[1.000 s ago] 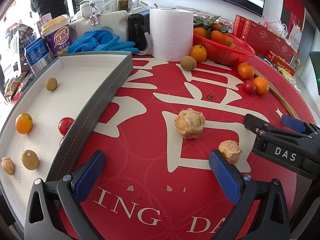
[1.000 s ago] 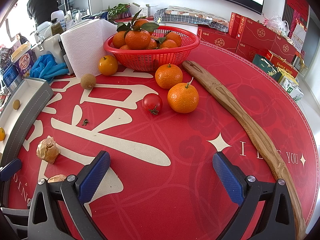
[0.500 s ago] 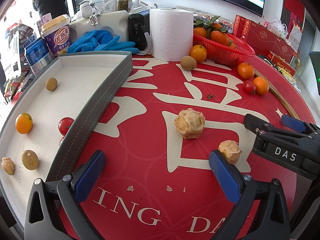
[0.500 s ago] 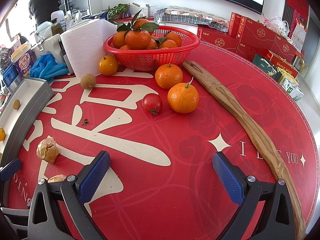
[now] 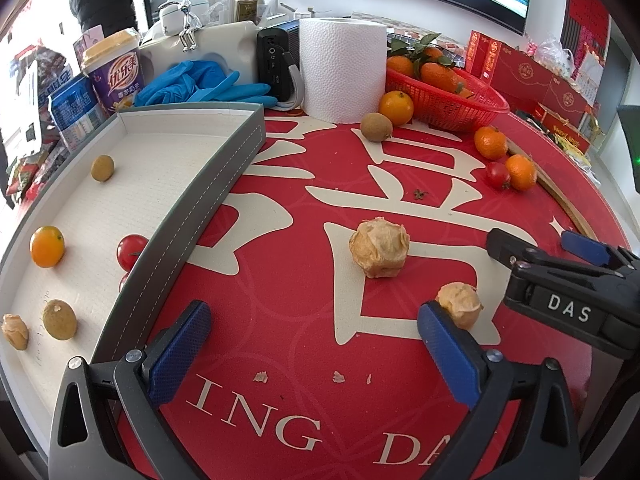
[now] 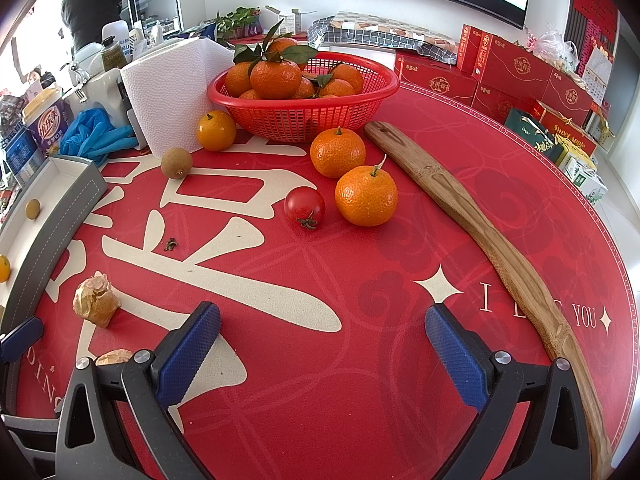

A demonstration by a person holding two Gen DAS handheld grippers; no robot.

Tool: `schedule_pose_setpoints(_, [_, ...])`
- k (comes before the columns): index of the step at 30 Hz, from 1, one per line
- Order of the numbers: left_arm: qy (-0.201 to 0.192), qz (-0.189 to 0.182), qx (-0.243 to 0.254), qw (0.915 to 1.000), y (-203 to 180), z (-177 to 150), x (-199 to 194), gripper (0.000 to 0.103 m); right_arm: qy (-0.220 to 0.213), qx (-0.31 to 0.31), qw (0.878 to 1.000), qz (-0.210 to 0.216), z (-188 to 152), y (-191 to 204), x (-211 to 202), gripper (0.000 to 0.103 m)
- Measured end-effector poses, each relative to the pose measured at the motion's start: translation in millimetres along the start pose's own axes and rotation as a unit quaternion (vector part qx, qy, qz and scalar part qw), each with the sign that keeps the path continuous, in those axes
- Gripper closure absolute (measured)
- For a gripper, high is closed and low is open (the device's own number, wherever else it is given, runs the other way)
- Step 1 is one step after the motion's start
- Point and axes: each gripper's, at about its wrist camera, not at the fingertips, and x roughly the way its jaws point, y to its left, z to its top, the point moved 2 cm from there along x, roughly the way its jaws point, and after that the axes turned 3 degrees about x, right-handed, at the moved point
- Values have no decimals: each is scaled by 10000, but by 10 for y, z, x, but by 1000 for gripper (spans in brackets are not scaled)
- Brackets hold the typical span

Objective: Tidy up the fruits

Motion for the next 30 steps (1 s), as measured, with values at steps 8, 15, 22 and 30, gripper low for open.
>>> schedule_pose_setpoints(8, [-239, 49, 522, 9983, -5, 11, -128, 3, 0, 4, 10000, 6, 4, -2, 4, 0])
schedule_pose_setpoints(15, [-202, -246, 761, 9966, -105, 195, -75, 10, 14, 109, 9997, 235, -146, -232, -106, 0])
schedule_pose_setpoints(22, [63, -510, 737, 9960, -204, 304, 122, 23, -45, 609, 9962, 629, -365, -690, -299, 0])
schedule_pose_setpoints(30, [-11, -553, 751, 9956, -225, 357, 82, 77, 75, -126, 9998, 95, -402, -481, -244, 0])
